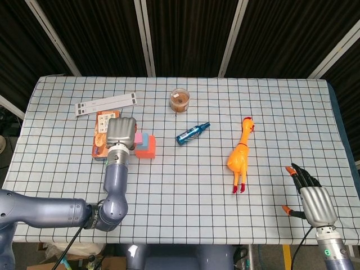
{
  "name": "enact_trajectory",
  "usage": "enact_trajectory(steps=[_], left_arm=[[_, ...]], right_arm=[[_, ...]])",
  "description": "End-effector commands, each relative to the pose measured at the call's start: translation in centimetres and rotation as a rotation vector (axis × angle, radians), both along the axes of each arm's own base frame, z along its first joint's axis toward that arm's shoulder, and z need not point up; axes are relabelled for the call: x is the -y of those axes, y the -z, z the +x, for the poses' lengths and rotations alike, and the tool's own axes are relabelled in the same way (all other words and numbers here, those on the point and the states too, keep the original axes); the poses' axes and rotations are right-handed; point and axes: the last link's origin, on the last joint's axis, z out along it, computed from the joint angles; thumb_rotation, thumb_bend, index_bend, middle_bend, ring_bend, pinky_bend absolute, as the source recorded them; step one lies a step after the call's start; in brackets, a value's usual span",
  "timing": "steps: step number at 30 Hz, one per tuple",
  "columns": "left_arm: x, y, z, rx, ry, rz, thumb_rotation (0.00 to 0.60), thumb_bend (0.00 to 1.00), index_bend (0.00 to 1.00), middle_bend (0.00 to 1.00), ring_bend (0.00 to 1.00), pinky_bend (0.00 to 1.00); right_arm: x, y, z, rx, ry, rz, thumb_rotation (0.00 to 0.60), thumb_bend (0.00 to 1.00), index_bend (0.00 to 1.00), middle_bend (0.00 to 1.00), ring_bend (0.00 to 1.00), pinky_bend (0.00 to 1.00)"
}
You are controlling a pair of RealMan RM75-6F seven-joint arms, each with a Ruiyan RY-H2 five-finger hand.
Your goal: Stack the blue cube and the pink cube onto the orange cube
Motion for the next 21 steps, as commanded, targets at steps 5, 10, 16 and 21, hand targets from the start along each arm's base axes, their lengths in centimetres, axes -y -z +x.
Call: enact_trajectory(steps=[5,10,16,21], left_arm=[[-0.16,-0.30,0.00,0.005,-0.004,0.013,0.600,0.33,0.47,1.00,0.81,0.78],[-0.29,-0.40,-0.20,0.008,-0.011,0.016,0.600,0.33,0.46,1.00,0.81,0.78],[-0.28,-0.19,-0.19,0.011,-0.006,0.009,0.600,0.33,0.46,1.00,0.81,0.78],[-0.20,-0.25,0.13,0.013,0.008,0.009,0.600,0.33,0.46,1.00,0.81,0.78]], right_arm=[[-0.01,0.09,0.01,-0.002,-0.001,0.002,0.600,0.16,0.11,0.07,0.13,0.25],[-0.01,0.12,0.03,-0.003,0.000,0.003,0.600,0.16,0.11,0.07,0.13,0.25],[0.03,0.15,0.01,-0.005,0.001,0.004,0.600,0.16,0.11,0.07,0.13,0.25],[0.02,0.13,0.02,-0.005,0.000,0.002,0.600,0.16,0.11,0.07,0.13,0.25]])
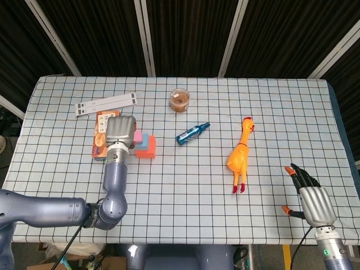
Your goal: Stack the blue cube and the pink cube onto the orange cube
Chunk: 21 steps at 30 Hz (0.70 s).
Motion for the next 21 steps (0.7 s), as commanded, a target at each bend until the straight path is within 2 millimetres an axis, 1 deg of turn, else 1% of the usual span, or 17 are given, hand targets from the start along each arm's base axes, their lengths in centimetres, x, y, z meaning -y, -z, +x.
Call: enact_trajectory(steps=[1,8,16,21], left_arm=[[0.02,-0.09,0.14,0.002,0.006,0.004,0.600,0.33,0.46,1.00,0.81,0.78],[0.12,0.00,0.02,0.005,0.000,-0.002,0.600,0.33,0.45,1.00,0.81,0.78],[0.08,0.23,-0.17,-0.012,-0.002,-0.008,0.600,0.33,0.37,1.00,0.81,0.78],[0.17,0.40,-0.02,-0.009,0.008,-0.012,0.600,0.33,0.35,1.00,0.81,0.78]], right_arm=[[-0.01,0.00,0.00,0.000,-0.001,0.000,0.600,0.16,0.11,0.07,0.13,0.25],[-0.05,-0.10,0.02,0.002,-0.002,-0.002,0.600,0.16,0.11,0.07,0.13,0.25],[0.00,-0.07,0.00,0.001,0.000,-0.001,0.600,0.16,0.11,0.07,0.13,0.25],[0.00,-0.09,-0.02,0.002,0.003,-0.001,0.600,0.16,0.11,0.07,0.13,0.25]])
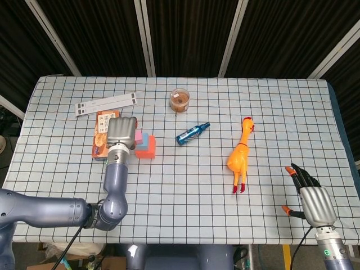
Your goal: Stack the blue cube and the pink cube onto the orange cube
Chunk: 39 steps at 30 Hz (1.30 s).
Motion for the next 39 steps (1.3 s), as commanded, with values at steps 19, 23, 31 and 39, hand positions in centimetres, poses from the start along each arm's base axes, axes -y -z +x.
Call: enact_trajectory(steps=[19,23,31,39], left_arm=[[1.9,-8.2,-2.2,0.041,0.003,0.088,0.600,0.33,0.32,1.00,0.81,0.78],[2.2,-8.1,-3.6,0.029,-0.011,0.058,0.600,0.33,0.32,1.00,0.81,0.78],[2.3,-6.0,-4.7,0.020,0.015,-0.014,0.600,0.32,0.32,1.00,0.81,0.78],[2.6,-4.1,-4.3,0.009,0.033,-0.065,0.600,0.32,0.35,1.00,0.81,0.78]], right_arm=[[0.0,0.0,0.2,0.005,-0.003,0.002,0.600,0.16,0.11,0.07,0.13,0.25],[0.0,0.1,0.3,0.001,-0.002,0.006,0.600,0.16,0.11,0.07,0.13,0.25],[0.1,0.3,0.2,-0.007,0.004,0.010,0.600,0.16,0.11,0.07,0.13,0.25],[0.2,0.3,0.0,-0.005,0.009,0.009,0.600,0.16,0.12,0.07,0.13,0.25]])
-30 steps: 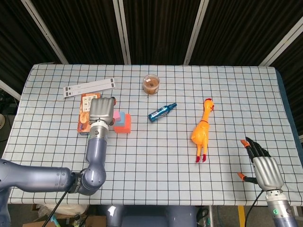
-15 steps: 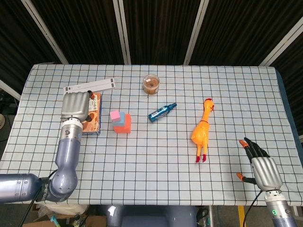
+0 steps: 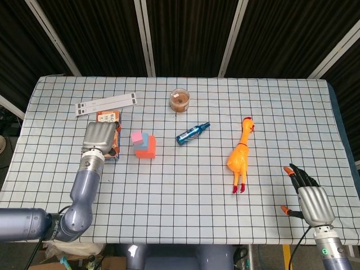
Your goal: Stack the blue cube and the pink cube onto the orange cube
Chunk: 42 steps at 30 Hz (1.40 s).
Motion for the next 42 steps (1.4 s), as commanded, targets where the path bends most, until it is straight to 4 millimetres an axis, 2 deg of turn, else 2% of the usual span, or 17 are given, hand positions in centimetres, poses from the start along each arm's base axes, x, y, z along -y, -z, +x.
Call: enact_trajectory(steps=[1,12,27,42], left_arm=[[0.1,0.4,0.1,-0.003,0.004,-0.007,0.600,0.32,0.36,1.00,0.81,0.78],[1.1,1.6,0.3,-0.008,0.016,-0.054,0.600,0.32,0.40,1.00,0.81,0.78],[2.4,3.0,0.8,-0.013,0.040,-0.124,0.600,0.32,0.37,1.00,0.81,0.78],[2.8,3.0,0.9,-0.008,0.043,-0.136,0.600,0.32,0.37,1.00,0.81,0.78]], right_arm=[[0.0,0.0,0.0,0.002,0.000,-0.001,0.600,0.16,0.12,0.07,0.13,0.25],[0.1,-0.1,0.0,0.007,0.001,0.000,0.600,0.16,0.12,0.07,0.13,0.25],[0.2,-0.1,-0.3,0.012,0.012,0.002,0.600,0.16,0.12,0.07,0.13,0.25],[0.2,-0.1,-0.4,0.016,0.024,0.010,0.600,0.16,0.12,0.07,0.13,0.25]])
